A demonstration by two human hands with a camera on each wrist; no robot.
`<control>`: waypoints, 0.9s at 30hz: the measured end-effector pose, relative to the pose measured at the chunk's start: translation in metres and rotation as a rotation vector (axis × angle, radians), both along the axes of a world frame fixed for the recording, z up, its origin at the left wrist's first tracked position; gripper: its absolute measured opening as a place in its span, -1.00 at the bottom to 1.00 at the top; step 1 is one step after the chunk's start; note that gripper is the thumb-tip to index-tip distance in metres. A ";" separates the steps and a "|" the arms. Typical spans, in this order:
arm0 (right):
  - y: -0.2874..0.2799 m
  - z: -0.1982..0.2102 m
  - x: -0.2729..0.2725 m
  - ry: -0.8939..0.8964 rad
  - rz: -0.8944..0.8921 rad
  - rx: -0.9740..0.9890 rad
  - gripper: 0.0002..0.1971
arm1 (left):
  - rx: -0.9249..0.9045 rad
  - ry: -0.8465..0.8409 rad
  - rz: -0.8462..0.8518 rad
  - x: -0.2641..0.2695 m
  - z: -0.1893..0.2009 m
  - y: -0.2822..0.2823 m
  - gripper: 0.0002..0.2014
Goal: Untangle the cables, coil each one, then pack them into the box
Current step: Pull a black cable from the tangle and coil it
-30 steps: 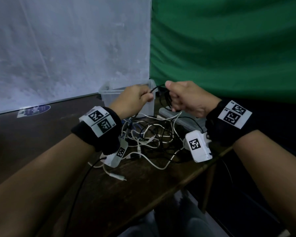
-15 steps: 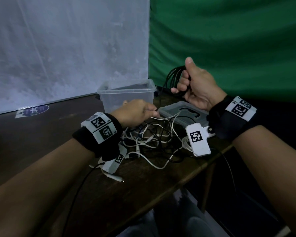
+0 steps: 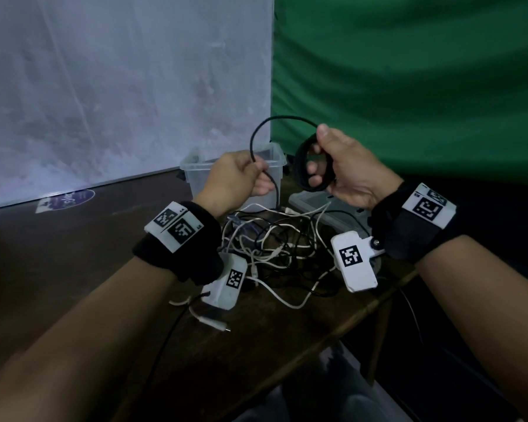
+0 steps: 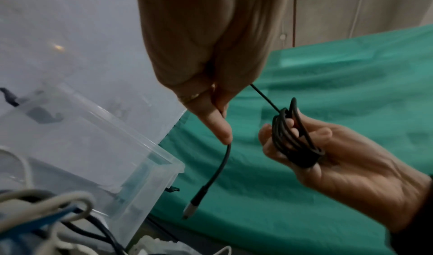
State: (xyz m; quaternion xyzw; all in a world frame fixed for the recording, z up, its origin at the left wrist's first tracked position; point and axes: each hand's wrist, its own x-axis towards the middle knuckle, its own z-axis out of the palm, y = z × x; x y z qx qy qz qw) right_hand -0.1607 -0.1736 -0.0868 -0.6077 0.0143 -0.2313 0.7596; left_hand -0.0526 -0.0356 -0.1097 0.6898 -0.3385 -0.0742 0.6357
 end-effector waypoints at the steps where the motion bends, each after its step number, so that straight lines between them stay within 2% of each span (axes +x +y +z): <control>1: 0.002 -0.002 0.002 0.017 0.016 -0.006 -0.73 | -0.059 0.054 0.000 -0.002 0.001 -0.001 -0.76; 6: 0.008 -0.014 0.016 0.073 0.052 -0.014 -0.73 | -0.254 0.202 -0.011 -0.003 -0.001 -0.006 -0.79; 13: 0.012 -0.025 0.027 0.134 0.086 -0.023 -0.71 | -0.388 0.359 -0.052 0.001 -0.002 -0.009 -0.78; 17: 0.016 -0.027 0.031 0.140 0.087 -0.044 -0.68 | -0.349 0.412 -0.095 0.009 -0.009 -0.008 -0.72; 19: 0.017 -0.027 0.034 0.128 0.064 -0.031 -0.70 | -0.290 0.375 -0.187 0.010 -0.009 -0.004 -0.54; 21: 0.019 -0.027 0.036 0.111 0.043 -0.026 -0.72 | -0.198 0.272 -0.304 0.007 -0.010 -0.002 -0.41; 22: 0.019 -0.026 0.037 0.103 0.036 -0.027 -0.73 | -0.179 0.248 -0.318 0.004 -0.011 -0.001 -0.41; 25: 0.019 -0.024 0.038 0.097 0.029 -0.063 -0.74 | -0.219 0.233 -0.250 0.008 -0.014 -0.003 -0.59; 27: 0.019 -0.023 0.038 0.092 0.027 -0.092 -0.74 | -0.224 0.231 -0.292 0.011 -0.015 -0.001 -0.70</control>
